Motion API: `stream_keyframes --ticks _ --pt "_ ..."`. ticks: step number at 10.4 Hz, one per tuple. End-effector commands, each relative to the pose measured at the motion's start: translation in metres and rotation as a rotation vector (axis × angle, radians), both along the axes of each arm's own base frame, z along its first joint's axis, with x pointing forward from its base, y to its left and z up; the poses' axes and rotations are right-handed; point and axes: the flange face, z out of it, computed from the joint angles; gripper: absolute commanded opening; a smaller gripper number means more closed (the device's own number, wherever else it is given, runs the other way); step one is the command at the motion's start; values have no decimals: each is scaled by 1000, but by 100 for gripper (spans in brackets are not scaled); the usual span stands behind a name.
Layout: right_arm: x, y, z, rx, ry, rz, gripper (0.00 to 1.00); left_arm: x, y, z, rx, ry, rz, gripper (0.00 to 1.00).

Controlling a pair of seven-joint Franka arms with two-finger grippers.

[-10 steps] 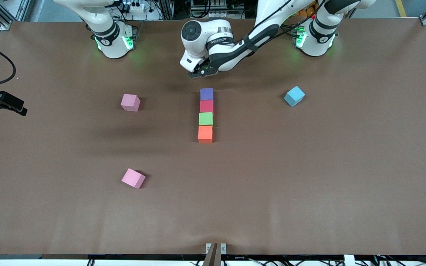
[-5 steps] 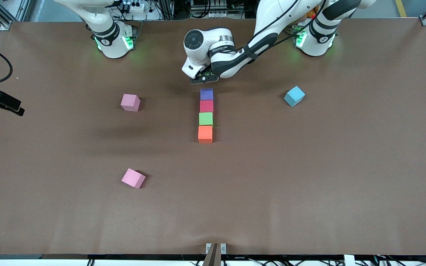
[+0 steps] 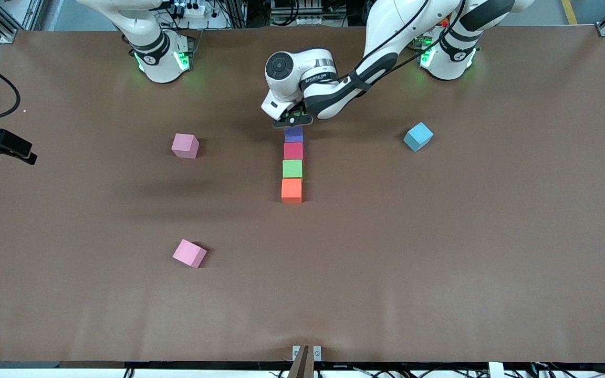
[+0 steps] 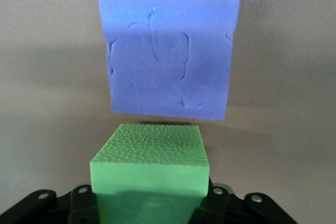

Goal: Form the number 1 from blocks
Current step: 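Lower the green cube beyond the purple cube with the left gripper and release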

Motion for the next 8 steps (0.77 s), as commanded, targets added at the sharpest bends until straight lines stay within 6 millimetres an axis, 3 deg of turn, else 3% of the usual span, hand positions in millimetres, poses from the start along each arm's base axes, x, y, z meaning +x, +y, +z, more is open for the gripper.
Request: stream_keyframes --ticks 1,8 --pt "-1 2 7 3 0 -12 100 4 -4 -6 -18 -21 -30 0" --pt "2 10 5 28 -6 0 100 15 -13 -15 -10 -56 -19 0"
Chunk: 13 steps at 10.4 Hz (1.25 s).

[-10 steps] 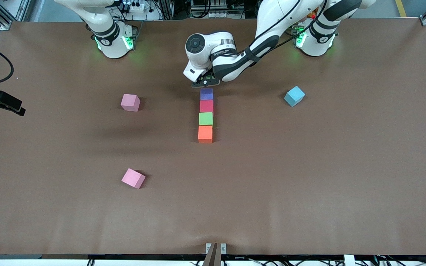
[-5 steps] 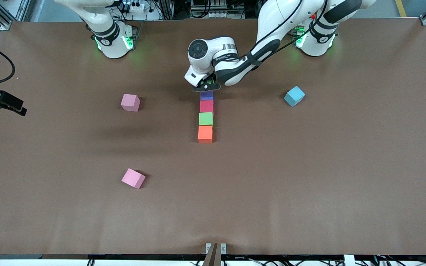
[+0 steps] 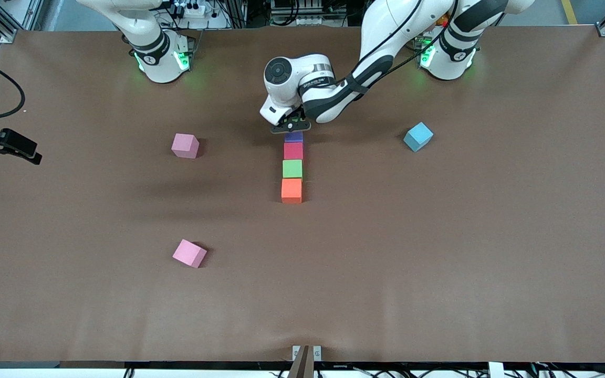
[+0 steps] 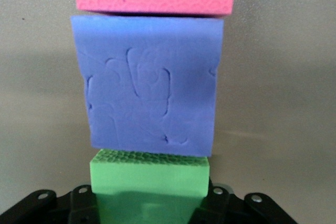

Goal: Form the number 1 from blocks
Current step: 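Lower the green cube beyond the purple cube with the left gripper and release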

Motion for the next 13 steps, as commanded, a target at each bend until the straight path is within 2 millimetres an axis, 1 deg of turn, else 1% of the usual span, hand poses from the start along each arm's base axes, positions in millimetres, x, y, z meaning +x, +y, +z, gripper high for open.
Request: stream_keyframes --ticks 1,2,6,8,10,11,12,13 --pt "1 2 5 18 -4 -13 100 10 -5 -2 -13 -21 -14 23" --pt "1 1 5 18 -4 -13 100 9 -6 0 -23 -23 -63 99" --pt "1 2 4 18 -4 -10 100 11 -5 6 -19 -29 -57 100" --pt "1 0 4 18 1 -13 100 12 -3 25 14 -41 -22 100" --pt "1 -1 4 17 -6 -10 100 16 -1 59 39 -84 -6 100" --pt "1 -1 4 18 -1 -9 100 19 2 81 51 -110 -4 100" --pt "1 -1 4 18 -4 -9 100 22 5 108 45 -121 18 100" --pt "1 -1 4 18 -4 -9 100 32 12 135 43 -142 42 100"
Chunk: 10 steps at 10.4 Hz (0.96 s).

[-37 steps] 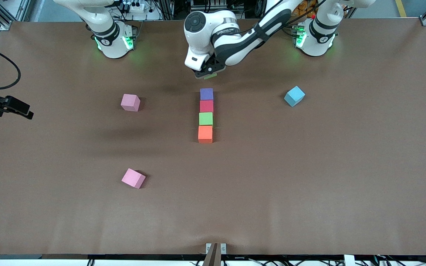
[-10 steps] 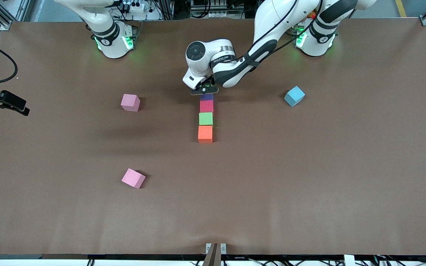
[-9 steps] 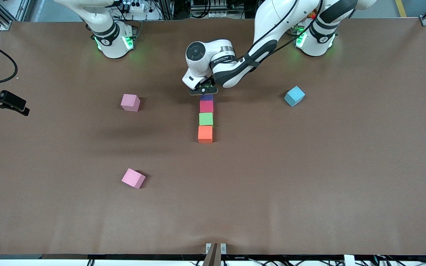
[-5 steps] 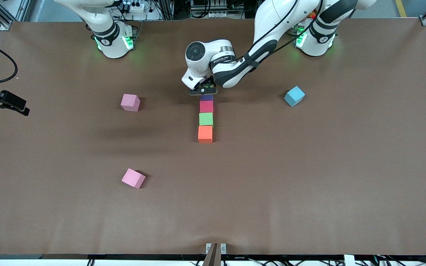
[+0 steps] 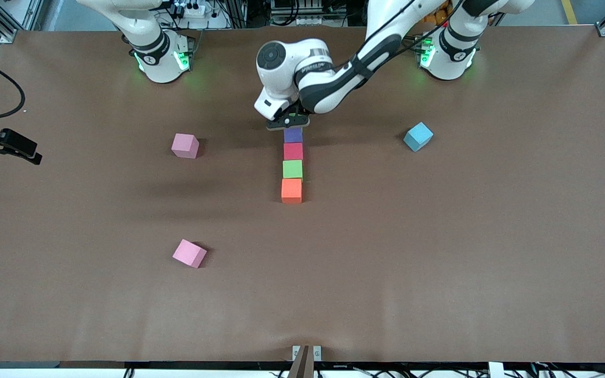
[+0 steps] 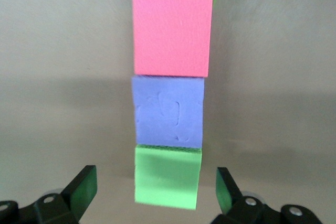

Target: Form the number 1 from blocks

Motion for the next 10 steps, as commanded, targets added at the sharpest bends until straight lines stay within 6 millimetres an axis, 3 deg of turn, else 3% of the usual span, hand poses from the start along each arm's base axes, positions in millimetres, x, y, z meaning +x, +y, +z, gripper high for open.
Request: stream_keyframes --ticks 1,3,4,6,8,10 --pt "1 -1 4 17 -4 -9 100 26 29 69 14 -64 81 100" --pt "1 -2 4 17 -4 -9 100 85 73 123 -12 -75 125 100" --pt "1 -2 4 17 -4 -9 100 128 106 150 -26 -64 138 100" --pt "1 -2 4 17 -4 -9 100 190 164 181 -31 -54 138 100" --pt "1 -2 4 17 -4 -7 100 221 207 193 -34 -67 137 100" --pt "1 -2 4 17 -5 -7 100 240 245 201 -19 -67 143 100"
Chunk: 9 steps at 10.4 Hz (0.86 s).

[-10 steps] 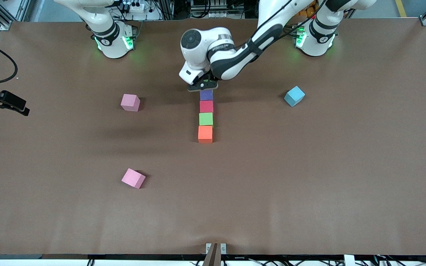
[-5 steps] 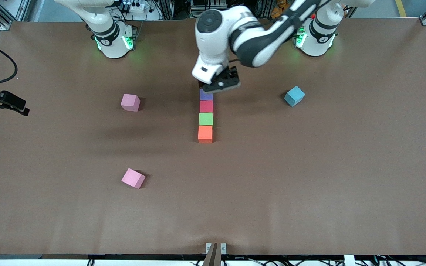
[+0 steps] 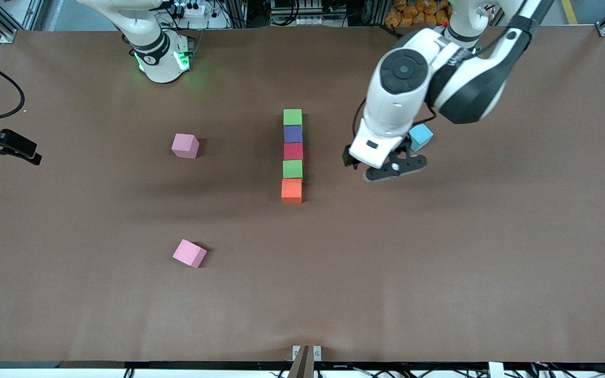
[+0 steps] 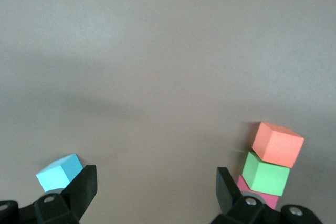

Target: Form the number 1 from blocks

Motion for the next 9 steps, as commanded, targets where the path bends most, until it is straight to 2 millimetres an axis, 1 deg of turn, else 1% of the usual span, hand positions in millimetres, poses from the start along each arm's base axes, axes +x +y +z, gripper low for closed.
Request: stream_keyframes --ticks 1,2,3,4,5,6,8,9 --pt "0 -1 5 17 -5 -5 100 9 38 13 20 35 -9 100" --pt "0 -2 5 17 -5 -7 100 18 57 15 21 35 -4 100" --pt "0 -2 5 17 -5 -7 100 21 74 22 30 26 -29 100" --pt "0 -2 5 17 -5 -7 100 28 107 26 18 40 -31 100" --pt "0 -2 5 17 -5 -7 100 27 129 34 -3 46 -66 100" --pt "0 -2 5 17 -5 -7 100 26 150 36 -6 53 -83 100" --pt "0 -3 5 17 -5 -8 100 23 183 39 -7 59 -92 100" --pt "0 -3 5 17 -5 -8 100 19 192 37 -12 69 -105 100"
